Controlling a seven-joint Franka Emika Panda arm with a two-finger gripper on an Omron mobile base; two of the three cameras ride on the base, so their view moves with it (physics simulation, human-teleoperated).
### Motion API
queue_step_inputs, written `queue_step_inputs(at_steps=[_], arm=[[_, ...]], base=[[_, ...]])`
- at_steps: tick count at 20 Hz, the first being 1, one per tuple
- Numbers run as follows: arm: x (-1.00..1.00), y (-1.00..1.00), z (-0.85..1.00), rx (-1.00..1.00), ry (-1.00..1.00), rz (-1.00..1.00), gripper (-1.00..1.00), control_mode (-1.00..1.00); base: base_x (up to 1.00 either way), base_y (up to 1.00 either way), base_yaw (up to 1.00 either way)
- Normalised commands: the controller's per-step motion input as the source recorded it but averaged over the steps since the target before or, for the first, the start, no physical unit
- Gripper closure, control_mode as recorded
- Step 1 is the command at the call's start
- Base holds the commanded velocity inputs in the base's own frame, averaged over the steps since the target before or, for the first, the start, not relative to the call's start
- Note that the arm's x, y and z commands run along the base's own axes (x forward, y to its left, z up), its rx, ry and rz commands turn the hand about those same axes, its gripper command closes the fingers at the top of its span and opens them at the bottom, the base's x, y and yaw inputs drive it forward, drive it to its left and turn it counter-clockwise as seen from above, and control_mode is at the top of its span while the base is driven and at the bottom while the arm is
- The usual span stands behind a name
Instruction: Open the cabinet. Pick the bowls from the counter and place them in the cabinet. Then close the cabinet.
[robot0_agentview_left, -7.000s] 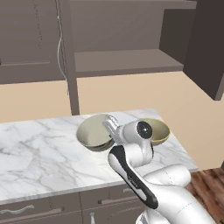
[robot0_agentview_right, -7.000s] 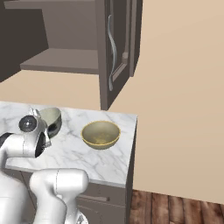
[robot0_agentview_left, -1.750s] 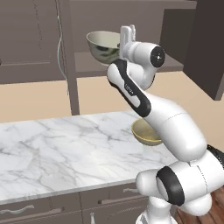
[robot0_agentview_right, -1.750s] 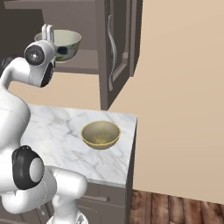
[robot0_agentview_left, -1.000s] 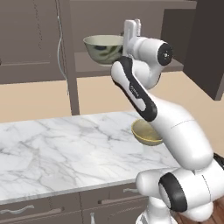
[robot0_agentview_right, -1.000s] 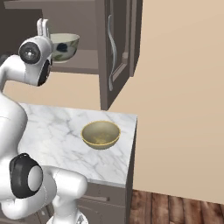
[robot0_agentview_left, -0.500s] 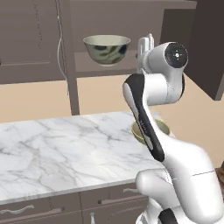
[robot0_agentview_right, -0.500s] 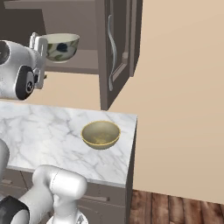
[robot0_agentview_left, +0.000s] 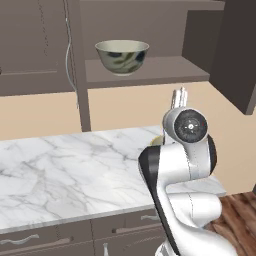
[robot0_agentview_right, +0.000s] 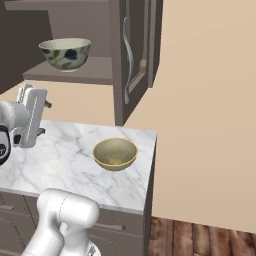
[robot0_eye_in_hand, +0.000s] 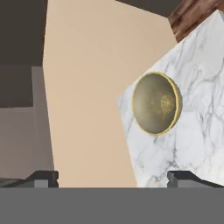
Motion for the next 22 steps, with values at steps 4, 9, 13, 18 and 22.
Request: queue_step_inputs(at_steps=[4, 9, 13, 18, 22], arm=[[-0.57, -0.39, -0.79, 0.0, 0.0, -0.21, -1.0, -1.0], [-0.03, -0.28, -0.54, 0.0, 0.02, -0.1, -1.0, -1.0], [0.13, -0.22, -0.57, 0.0, 0.17, -0.01, -1.0, -1.0], [0.24, -0.24, -0.73, -0.02, 0.08, 0.0, -1.0, -1.0], [0.31, -0.17, -0.81, 0.0, 0.07, 0.0, -1.0, -1.0]], base=[[0.0, 0.0, 0.0], [0.0, 0.0, 0.0], [0.0, 0.0, 0.0], [0.0, 0.0, 0.0], [0.0, 0.0, 0.0]])
